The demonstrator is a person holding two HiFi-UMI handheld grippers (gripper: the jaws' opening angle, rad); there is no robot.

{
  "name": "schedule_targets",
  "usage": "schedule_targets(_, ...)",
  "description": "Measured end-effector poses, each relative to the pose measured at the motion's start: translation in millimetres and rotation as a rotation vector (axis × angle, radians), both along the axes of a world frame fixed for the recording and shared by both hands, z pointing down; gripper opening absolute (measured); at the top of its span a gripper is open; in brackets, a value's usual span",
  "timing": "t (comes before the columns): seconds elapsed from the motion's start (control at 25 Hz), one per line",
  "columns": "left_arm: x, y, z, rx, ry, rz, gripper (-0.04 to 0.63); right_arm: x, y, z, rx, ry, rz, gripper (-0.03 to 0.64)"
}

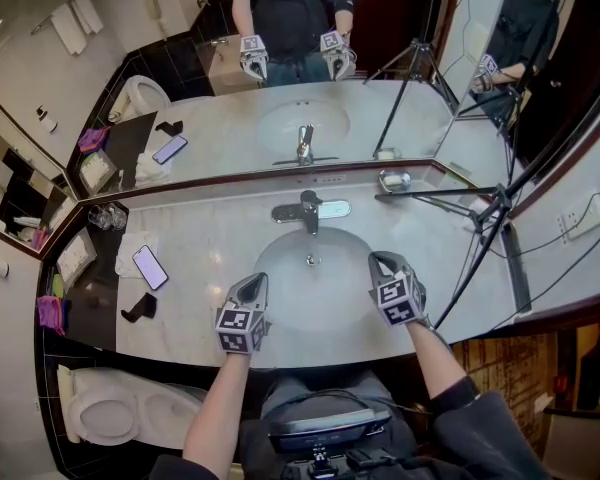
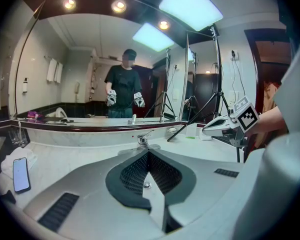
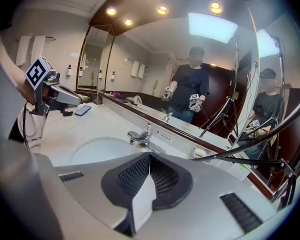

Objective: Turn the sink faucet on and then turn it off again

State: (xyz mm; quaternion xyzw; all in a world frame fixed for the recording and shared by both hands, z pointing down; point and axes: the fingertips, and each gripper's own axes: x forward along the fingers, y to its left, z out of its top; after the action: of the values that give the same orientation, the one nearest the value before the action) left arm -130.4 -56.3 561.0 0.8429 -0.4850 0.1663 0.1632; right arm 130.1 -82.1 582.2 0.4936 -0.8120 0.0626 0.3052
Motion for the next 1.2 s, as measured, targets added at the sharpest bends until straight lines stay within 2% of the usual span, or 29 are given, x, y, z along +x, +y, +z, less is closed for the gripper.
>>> schedule_targets(0.2, 0, -7, 6, -0.009, 0.005, -0.003, -0.012, -11, -18, 6, 0.014, 0.090, -0.060, 0.023)
schedule_targets(0.44, 4, -16, 12, -0.017, 0.005, -0.003, -0.012, -32, -59, 11, 0.051, 0.214, -0.171, 0.077)
schedule_targets(0.8, 10, -29, 26, -0.035, 0.006, -0.002, -0.012, -68, -119, 23, 0.097, 0.433, -0.394, 0.212)
schedule_targets(1.2, 1, -42, 36, -0.048, 0.007, -0.030, -0.012, -109, -172, 37, 0.139, 0.592, -0.560, 0.218)
